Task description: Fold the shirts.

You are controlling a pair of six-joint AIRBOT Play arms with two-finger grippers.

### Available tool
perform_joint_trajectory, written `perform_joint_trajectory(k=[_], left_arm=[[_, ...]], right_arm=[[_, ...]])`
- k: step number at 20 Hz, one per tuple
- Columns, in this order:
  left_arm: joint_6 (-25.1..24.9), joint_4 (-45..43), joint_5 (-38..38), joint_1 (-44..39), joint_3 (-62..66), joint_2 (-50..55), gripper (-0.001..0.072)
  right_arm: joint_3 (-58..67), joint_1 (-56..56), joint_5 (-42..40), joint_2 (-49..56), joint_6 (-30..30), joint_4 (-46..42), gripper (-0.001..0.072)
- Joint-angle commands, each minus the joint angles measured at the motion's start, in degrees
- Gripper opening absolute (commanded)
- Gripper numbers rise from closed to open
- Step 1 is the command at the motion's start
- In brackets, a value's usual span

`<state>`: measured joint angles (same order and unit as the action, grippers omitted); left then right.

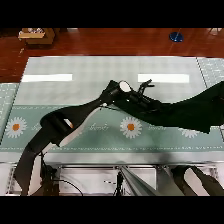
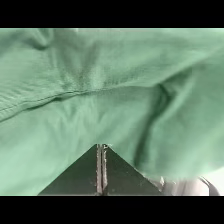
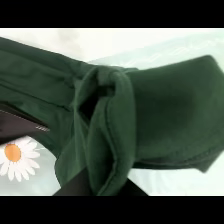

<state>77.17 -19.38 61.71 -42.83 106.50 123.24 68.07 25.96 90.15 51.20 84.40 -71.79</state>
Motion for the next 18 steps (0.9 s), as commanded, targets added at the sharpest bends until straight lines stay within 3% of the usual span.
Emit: perform_joint_trajectory(k=[1,5,9,14,18], left_arm=[[-3.19,-2.40,5.75,9.03,0.07,-5.14,0.0019],[-4.74,-11.74,13.60,22.62,0.04,-18.08,0.0019],[-4.48,-25.14,18.34,35.30,0.04,-30.21,0.0019],[-4.46,-26.12,25.49,49.20,0.04,-39.01,0.0020],[-3.87,-26.08,27.56,52.52,0.04,-41.51,0.0020]], right_arm=[[0.07,-0.11,-1.92,0.04,1.11,0.98,0.0029],[0.00,-0.87,-5.57,2.40,2.16,9.62,0.0029],[0.00,-13.42,-13.62,7.17,6.93,7.69,0.0029],[0.00,-32.52,-32.09,19.39,16.63,7.30,0.0029],[0.00,-43.47,-43.93,30.32,17.53,15.08,0.0031]])
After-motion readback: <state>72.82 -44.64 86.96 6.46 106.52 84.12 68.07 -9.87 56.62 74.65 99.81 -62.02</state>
